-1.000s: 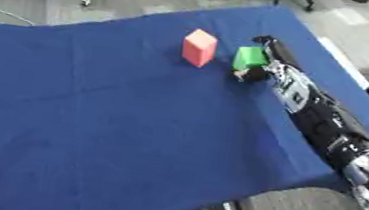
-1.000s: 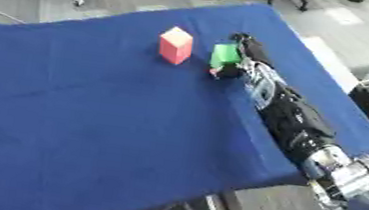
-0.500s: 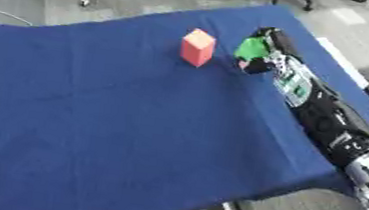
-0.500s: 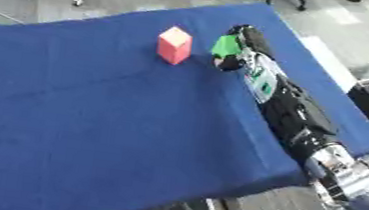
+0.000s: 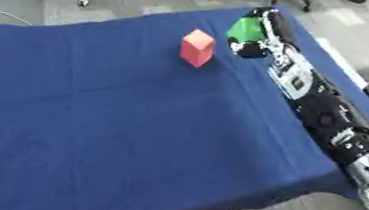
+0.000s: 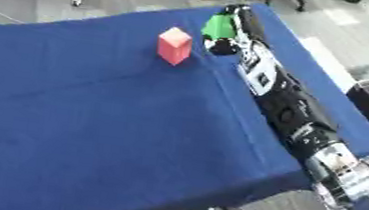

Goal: Pick up the objects with one hand, pass them to the other hand, and then place them into the box on the other side of the table.

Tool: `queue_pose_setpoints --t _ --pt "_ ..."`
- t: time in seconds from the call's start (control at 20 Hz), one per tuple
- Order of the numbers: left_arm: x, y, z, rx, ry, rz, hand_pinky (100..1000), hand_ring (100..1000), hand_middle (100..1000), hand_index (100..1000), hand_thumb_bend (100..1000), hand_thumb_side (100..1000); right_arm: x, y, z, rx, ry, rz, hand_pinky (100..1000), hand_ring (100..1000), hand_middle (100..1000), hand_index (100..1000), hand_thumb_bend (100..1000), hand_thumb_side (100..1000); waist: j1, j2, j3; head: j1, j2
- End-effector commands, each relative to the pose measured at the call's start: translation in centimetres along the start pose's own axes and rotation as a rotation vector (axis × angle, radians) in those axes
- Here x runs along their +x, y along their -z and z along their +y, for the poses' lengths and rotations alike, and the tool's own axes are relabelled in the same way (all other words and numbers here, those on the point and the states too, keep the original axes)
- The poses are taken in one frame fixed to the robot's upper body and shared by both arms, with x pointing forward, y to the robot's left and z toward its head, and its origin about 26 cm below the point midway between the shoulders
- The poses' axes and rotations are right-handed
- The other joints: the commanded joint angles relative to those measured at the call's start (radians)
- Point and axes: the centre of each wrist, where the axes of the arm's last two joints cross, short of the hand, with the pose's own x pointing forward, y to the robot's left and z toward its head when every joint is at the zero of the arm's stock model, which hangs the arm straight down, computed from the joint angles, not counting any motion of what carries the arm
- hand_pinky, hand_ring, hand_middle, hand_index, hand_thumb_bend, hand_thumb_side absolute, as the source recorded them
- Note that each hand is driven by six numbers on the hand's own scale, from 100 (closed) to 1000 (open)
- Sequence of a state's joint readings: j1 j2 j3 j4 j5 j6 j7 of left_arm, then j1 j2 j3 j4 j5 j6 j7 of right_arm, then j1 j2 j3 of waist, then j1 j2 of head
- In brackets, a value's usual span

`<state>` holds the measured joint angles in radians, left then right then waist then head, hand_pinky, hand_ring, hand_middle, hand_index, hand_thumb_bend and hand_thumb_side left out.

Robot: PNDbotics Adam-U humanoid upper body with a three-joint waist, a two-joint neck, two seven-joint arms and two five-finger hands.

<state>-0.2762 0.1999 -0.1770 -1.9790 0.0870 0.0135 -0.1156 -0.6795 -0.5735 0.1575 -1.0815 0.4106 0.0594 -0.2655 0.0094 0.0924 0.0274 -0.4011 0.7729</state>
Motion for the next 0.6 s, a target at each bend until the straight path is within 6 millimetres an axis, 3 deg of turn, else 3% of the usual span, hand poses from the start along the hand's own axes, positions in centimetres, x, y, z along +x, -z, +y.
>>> queue_pose_setpoints --t 0.05,0.3,0.6 --pt "0.3 0.0 -0.2 0.003 -0.017 0.005 903 612 579 813 208 898 2.8 0.9 -2.0 -0.053 0.016 -0.103 358 586 570 583 266 100 -0.005 -0.022 0.007 0.003 -0.003" --pt "-1.0 -0.5 -0.5 0.025 -0.077 0.097 901 612 577 810 183 923 10.0 1.8 -2.3 -0.077 0.123 -0.371 376 581 571 594 260 100 -0.008 -0.024 -0.003 0.04 -0.003" --pt "-3.1 -0.7 -1.8 0.014 -0.126 0.199 902 612 577 806 141 943 17.0 0.4 -1.8 -0.011 0.25 -0.671 391 573 567 600 238 100 -0.011 -0.028 -0.013 0.086 -0.003"
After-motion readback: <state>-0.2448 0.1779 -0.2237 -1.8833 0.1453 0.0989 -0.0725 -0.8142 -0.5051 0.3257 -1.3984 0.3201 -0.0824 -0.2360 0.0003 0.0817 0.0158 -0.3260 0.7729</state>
